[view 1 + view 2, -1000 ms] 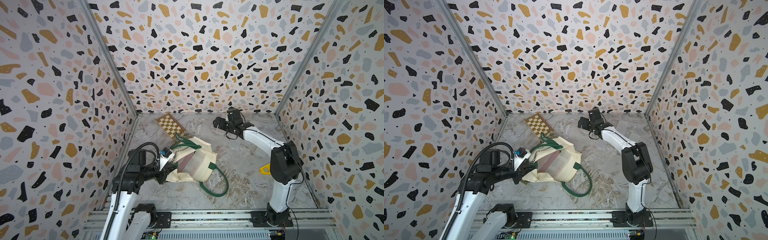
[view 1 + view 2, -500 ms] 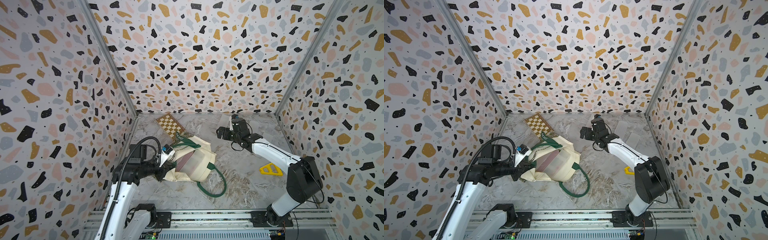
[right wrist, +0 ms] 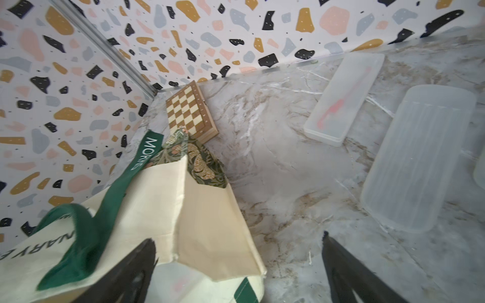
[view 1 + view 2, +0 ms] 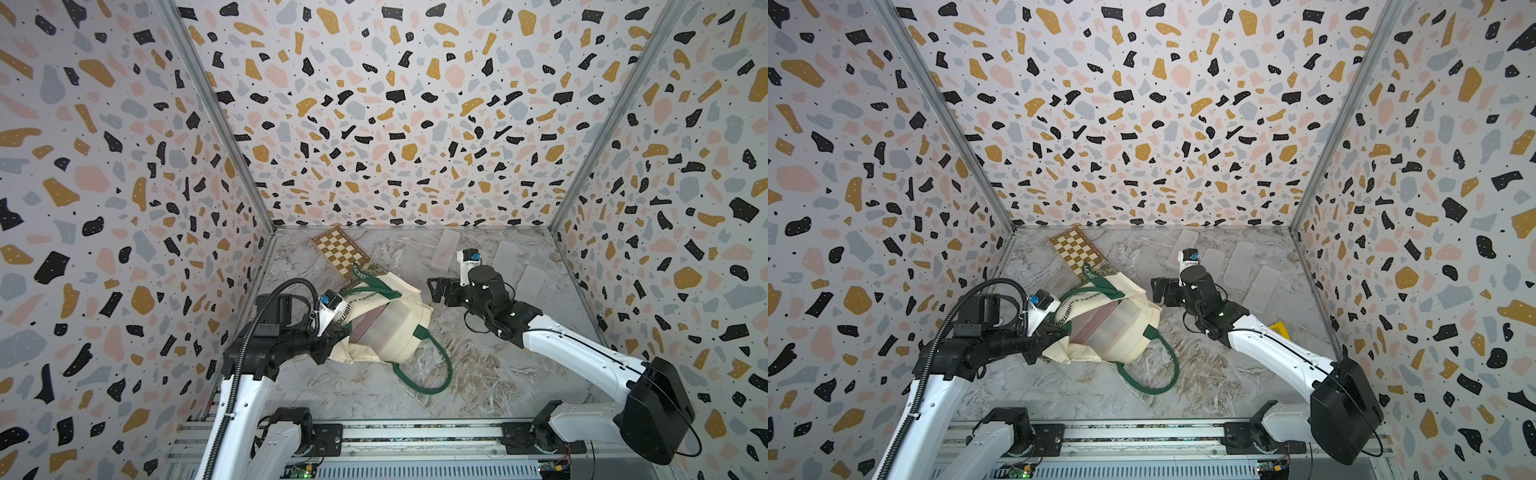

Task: Take out the pencil case from the canvas bag
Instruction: Place the pencil case at the center of the board, then pick up the pencil case from the canvas bag.

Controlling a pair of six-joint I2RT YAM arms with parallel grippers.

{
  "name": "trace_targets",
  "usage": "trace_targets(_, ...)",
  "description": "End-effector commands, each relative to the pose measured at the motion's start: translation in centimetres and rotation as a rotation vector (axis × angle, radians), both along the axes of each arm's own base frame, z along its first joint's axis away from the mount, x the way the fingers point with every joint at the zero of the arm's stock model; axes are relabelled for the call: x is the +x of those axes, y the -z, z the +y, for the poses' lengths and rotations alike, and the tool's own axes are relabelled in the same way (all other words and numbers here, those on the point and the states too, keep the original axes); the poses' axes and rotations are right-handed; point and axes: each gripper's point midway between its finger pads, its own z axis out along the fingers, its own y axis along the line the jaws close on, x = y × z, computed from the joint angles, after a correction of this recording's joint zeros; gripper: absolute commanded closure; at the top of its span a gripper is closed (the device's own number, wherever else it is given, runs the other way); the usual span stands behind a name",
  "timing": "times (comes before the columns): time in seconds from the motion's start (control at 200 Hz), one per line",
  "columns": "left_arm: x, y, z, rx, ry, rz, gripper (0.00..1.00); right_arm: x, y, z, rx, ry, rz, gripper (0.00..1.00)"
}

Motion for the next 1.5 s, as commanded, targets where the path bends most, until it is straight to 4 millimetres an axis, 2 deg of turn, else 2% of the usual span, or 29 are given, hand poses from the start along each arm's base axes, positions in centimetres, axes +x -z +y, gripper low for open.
trace_targets(0.0,0.3,0.2,0.2,-0.022,-0.043,-0.002,1.00,-0.7,-1.7,0.4,0.060,0.009,-0.067,0.00)
trace_targets(0.265,0.2,-0.2,0.0,-0.046,-0.045,-0.022,1.00,-4.7,-1.7,3.4,0.080,-0.101,-0.117,0.00)
trace_targets(0.37,0.5,0.0,0.2,-0.040,-0.059,-0.017,1.00,-6.4,-1.6,3.9,0.082,-0.123,-0.126,0.00)
trace_targets(0.656,0.9,0.2,0.7,-0.022,-0.094,-0.014,1.00,-10.2,-0.5,4.1,0.153,-0.168,-0.088,0.01)
trace_targets(0.961,0.8,0.2,0.7,-0.023,-0.089,-0.014,1.00,-12.2,2.5,4.2,0.130,-0.198,-0.024,0.00)
trace_targets(1.216,0.9,0.2,0.9,-0.018,-0.101,-0.017,1.00,-13.6,5.3,5.8,0.079,-0.241,0.037,0.01)
trace_targets(1.497,1.0,0.2,0.7,-0.037,-0.094,-0.011,1.00,-13.7,7.8,7.8,0.105,-0.249,0.124,0.03)
